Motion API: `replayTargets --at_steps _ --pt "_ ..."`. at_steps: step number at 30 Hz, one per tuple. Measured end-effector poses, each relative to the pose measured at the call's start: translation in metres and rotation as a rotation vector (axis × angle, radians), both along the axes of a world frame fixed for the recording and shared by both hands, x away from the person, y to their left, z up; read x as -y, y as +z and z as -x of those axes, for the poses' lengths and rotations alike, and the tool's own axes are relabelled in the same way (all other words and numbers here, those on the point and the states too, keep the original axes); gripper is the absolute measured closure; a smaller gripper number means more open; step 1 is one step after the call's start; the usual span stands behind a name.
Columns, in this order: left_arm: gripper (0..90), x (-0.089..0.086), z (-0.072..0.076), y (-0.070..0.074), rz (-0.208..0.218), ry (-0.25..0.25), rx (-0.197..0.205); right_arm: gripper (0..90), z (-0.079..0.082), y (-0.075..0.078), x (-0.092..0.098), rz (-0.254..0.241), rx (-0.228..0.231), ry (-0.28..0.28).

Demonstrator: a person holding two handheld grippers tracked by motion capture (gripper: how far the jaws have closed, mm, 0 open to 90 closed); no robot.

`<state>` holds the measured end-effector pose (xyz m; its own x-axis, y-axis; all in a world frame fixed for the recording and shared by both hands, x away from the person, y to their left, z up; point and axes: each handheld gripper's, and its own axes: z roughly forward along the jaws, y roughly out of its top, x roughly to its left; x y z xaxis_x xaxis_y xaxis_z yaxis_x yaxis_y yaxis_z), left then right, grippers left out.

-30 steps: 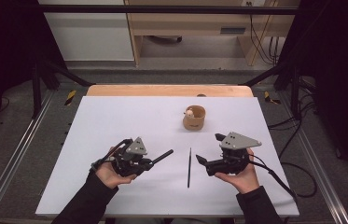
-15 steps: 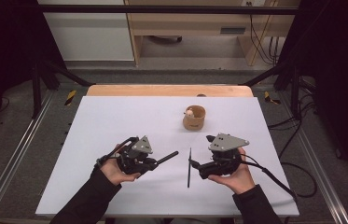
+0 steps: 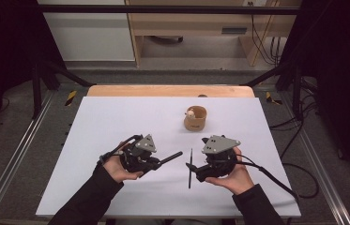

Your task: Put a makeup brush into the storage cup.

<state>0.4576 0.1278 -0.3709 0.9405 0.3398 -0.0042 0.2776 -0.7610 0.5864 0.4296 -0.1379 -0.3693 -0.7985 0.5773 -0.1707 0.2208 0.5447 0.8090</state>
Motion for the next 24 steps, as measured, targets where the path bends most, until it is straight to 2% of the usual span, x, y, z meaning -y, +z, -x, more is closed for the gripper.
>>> replayTargets --at_steps 2,4,12,14,19,24 --pt "78.2 0.001 0.001 0.0 0.006 0.002 -0.002 8.7 0.0 0.0 -0.001 0.009 -0.001 0.007" --pt "78.2 0.002 0.001 0.001 -0.005 -0.007 0.001 8.7 0.0 0.001 -0.003 0.014 -0.001 0.012" --pt "78.2 0.008 0.005 0.001 0.0 -0.021 -0.003 10.5 0.003 0.0 -0.013 0.085 -0.001 0.057" --pt "78.2 0.008 0.005 0.001 -0.016 -0.033 0.0 10.6 0.003 -0.001 -0.015 0.096 -0.006 0.064" --pt "78.2 0.009 0.006 0.0 -0.008 -0.031 -0.003 11.7 0.004 -0.001 -0.018 0.106 -0.008 0.079" --pt "78.2 0.012 0.007 0.001 -0.022 -0.043 -0.003 12.8 0.004 -0.004 -0.021 0.137 -0.02 0.088"
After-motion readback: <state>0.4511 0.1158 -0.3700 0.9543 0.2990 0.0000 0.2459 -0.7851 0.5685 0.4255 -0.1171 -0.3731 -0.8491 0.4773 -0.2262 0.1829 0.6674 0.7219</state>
